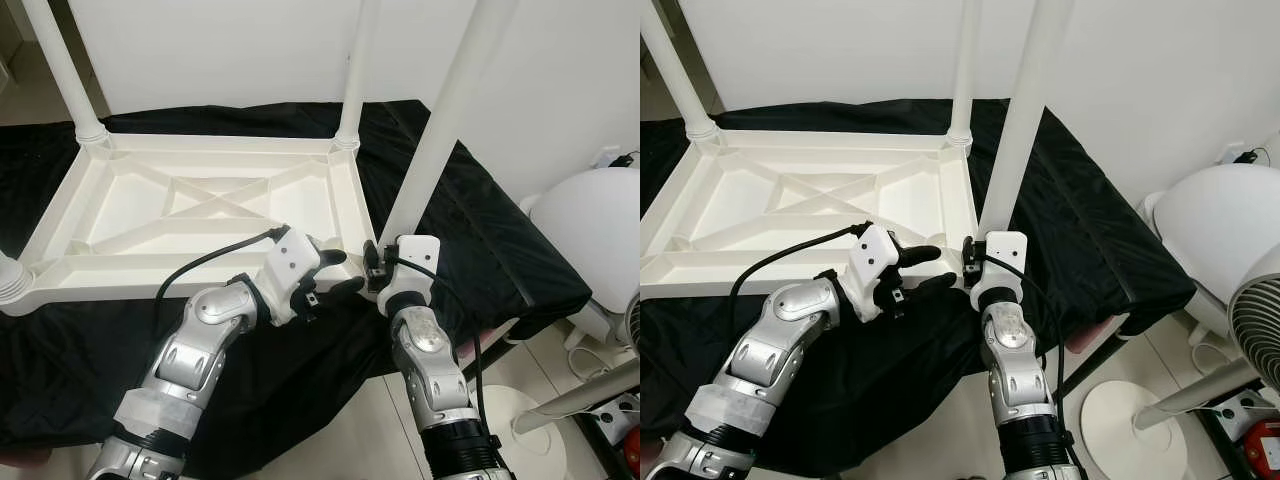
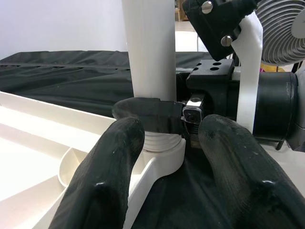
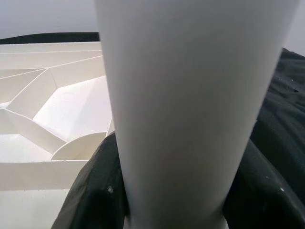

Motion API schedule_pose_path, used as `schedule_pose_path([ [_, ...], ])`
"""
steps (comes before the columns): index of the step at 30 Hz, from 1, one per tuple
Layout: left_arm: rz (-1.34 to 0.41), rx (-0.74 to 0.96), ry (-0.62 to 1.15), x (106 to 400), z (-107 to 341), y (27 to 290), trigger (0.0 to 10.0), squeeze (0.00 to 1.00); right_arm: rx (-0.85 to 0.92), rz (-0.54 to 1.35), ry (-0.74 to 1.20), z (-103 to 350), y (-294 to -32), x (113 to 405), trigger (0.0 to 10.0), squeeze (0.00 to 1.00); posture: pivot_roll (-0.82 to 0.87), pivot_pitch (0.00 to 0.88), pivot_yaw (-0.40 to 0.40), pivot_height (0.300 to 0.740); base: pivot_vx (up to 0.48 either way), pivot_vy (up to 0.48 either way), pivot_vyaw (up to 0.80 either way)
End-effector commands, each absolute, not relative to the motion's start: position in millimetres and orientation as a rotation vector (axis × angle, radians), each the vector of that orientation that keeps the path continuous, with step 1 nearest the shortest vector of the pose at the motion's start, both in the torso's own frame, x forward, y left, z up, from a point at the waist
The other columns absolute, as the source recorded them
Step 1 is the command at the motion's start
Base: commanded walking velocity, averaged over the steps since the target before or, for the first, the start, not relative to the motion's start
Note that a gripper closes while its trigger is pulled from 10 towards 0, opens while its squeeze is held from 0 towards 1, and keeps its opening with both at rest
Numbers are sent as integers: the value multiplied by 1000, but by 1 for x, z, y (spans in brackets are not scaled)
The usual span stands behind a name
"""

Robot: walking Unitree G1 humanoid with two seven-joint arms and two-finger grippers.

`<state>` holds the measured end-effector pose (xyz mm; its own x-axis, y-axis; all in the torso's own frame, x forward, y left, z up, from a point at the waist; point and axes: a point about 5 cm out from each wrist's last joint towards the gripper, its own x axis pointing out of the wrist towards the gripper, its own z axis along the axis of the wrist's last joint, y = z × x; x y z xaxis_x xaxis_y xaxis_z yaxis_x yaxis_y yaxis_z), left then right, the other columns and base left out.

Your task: Building children table

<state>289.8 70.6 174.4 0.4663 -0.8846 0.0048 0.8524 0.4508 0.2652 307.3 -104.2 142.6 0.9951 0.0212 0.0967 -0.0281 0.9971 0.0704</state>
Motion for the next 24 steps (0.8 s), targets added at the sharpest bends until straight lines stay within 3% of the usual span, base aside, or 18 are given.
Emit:
schedule_pose_path([
  [1, -1012, 225, -146, 291, 173, 72, 10000, 0, 82, -5, -54, 135, -109, 305, 10000, 1000, 20, 78, -42, 740, 0, 0, 0],
  [13, -993, 233, -146, 293, 175, 77, 10000, 0, 63, 44, -81, 142, -117, 304, 10000, 1000, 27, 81, -48, 740, 0, 0, 0],
  [14, -991, 231, -146, 293, 175, 77, 10000, 0, 61, 57, -79, 142, -118, 304, 10000, 525, 28, 84, -49, 740, 0, 0, 0],
  [15, -991, 231, -146, 293, 175, 77, 10000, 0, 61, 57, -79, 142, -118, 304, 10000, 525, 28, 84, -49, 740, 0, 0, 0],
  [16, -988, 230, -145, 293, 175, 78, 10000, 0, 57, 69, -80, 143, -120, 306, 10000, 0, 28, 83, -49, 740, 0, 0, 0],
  [24, -983, 225, -141, 293, 174, 77, 10000, 0, 38, 115, -89, 147, -120, 310, 10000, 0, 26, 84, -48, 740, 0, 0, 0],
])
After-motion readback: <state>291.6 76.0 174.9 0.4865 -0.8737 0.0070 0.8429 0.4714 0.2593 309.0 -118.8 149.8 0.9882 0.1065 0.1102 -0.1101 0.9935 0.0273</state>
